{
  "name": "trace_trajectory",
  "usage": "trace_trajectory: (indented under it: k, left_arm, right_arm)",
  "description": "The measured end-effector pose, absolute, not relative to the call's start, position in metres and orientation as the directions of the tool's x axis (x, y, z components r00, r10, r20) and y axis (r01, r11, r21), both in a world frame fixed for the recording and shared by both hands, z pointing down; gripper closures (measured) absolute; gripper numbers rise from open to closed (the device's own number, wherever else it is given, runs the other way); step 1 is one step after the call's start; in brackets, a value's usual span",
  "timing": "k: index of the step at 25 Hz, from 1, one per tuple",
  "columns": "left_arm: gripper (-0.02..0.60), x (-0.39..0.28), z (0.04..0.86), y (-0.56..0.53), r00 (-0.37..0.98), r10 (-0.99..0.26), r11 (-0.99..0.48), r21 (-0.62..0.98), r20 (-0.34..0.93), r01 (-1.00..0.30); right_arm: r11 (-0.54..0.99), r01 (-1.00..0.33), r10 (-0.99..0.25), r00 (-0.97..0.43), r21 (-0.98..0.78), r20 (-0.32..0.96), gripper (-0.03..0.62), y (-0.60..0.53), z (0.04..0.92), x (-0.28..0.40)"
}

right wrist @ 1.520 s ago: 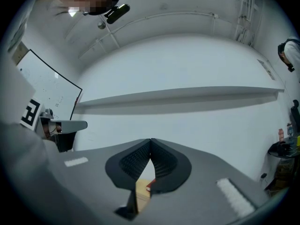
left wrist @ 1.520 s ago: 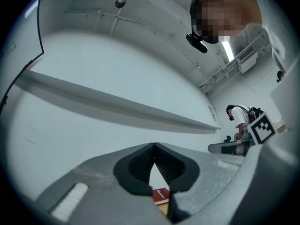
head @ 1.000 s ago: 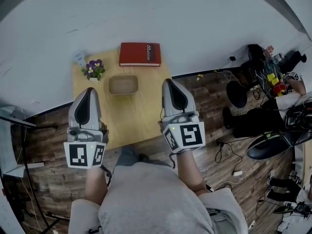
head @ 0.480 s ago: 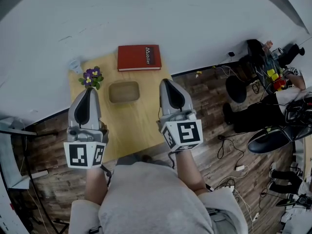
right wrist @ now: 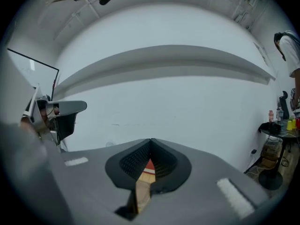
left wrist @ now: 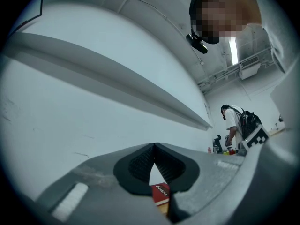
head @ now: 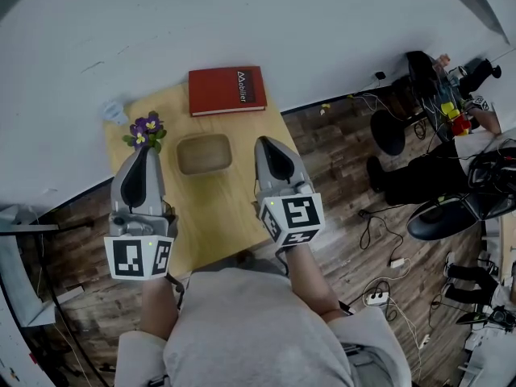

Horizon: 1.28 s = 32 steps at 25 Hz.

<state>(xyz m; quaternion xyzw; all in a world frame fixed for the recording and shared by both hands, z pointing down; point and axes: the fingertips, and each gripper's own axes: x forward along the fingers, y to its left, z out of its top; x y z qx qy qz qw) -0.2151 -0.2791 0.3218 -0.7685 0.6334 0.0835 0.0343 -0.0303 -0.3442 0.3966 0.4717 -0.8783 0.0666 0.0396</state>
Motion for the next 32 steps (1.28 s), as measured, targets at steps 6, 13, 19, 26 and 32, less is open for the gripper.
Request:
trace_trajectory:
  k: [6, 13, 19, 26, 32]
  left_arm:
    - [0.577, -0.222, 0.336, -0.293, 0.202, -0.968, -0.214, 0.074, -0.147, -0.974]
    - [0.577, -0.228, 0.350, -0.302, 0.218, -0.969, -0.229, 0.090, -0.120, -0.969]
    - [0.577, -0.233, 0.362, -0.308, 0.230, -0.968, -0.240, 0.106, -0.100, -0.965]
    - [0.577, -0.238, 0.373, -0.315, 0.246, -0.966, -0.254, 0.121, -0.080, -0.960]
    - [0.577, -0.241, 0.383, -0.321, 0.261, -0.963, -0.267, 0.131, -0.063, -0.955]
  right_arm:
    - [0.509, -0.850, -0.809, -0.526, -0.135, 0.261, 0.592, -0.351, 0.445, -0.037]
    - [0.456, -0.860, -0.768, -0.510, -0.228, 0.389, 0.592, -0.351, 0.498, -0.043]
    - [0.380, -0.862, -0.722, -0.503, -0.336, 0.475, 0.583, -0.344, 0.540, -0.047]
    - [0.284, -0.849, -0.681, -0.506, -0.445, 0.529, 0.546, -0.338, 0.575, -0.051]
    - [0.212, -0.823, -0.647, -0.522, -0.527, 0.556, 0.508, -0.335, 0.599, -0.057]
